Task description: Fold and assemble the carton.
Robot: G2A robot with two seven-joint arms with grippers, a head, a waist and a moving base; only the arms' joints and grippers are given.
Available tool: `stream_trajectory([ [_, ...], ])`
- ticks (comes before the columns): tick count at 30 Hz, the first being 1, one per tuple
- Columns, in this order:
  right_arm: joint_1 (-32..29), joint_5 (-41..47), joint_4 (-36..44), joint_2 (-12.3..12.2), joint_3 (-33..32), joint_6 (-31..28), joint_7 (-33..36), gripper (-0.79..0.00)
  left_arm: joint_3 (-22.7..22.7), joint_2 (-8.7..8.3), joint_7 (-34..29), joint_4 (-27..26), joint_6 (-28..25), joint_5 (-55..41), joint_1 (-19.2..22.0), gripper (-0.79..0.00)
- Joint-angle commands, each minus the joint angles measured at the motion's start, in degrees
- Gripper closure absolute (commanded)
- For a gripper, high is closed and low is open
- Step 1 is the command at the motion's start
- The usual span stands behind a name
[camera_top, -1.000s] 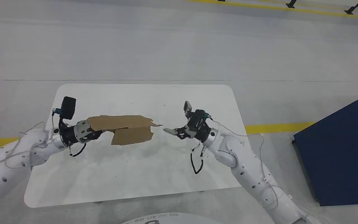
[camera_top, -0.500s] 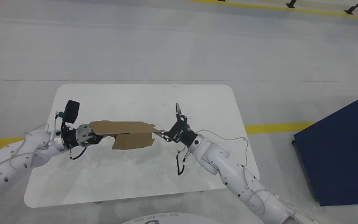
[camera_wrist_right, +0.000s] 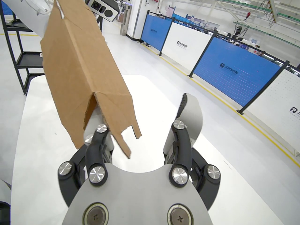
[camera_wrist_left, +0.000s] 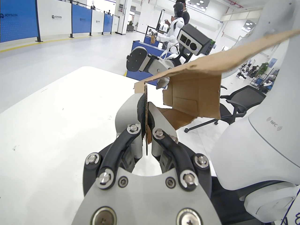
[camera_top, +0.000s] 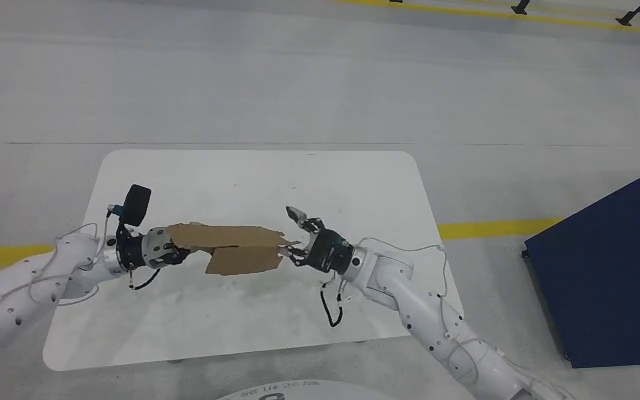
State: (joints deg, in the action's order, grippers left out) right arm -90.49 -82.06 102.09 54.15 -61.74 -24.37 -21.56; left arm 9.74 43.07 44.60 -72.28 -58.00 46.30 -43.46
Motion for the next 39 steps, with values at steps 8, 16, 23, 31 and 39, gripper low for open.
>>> stream_trajectory([
  [8,0.7,-2.1,-0.6,-0.1,0.0,-5.3,-1.1,0.0,0.0,0.58,0.7,1.7,0.0,0.6,-0.5,0.0],
  [16,1.1,-1.1,-1.3,0.1,-0.2,-6.7,-0.8,0.0,0.0,1.33,-3.0,3.0,0.0,-0.5,0.2,-0.785],
  [23,1.6,2.5,-2.2,0.4,-1.0,-6.7,0.0,0.0,1.4,0.83,-4.0,9.5,0.0,1.0,2.3,-0.785],
  [31,2.7,8.8,-3.2,0.9,-1.6,-6.1,6.5,0.0,6.6,-5.01,2.5,5.3,23.0,24.5,-2.3,-0.785],
  [39,5.3,13.5,-4.0,1.8,-0.2,-5.2,13.1,0.0,10.0,-13.01,2.4,-14.8,31.9,42.9,-8.8,-0.785],
])
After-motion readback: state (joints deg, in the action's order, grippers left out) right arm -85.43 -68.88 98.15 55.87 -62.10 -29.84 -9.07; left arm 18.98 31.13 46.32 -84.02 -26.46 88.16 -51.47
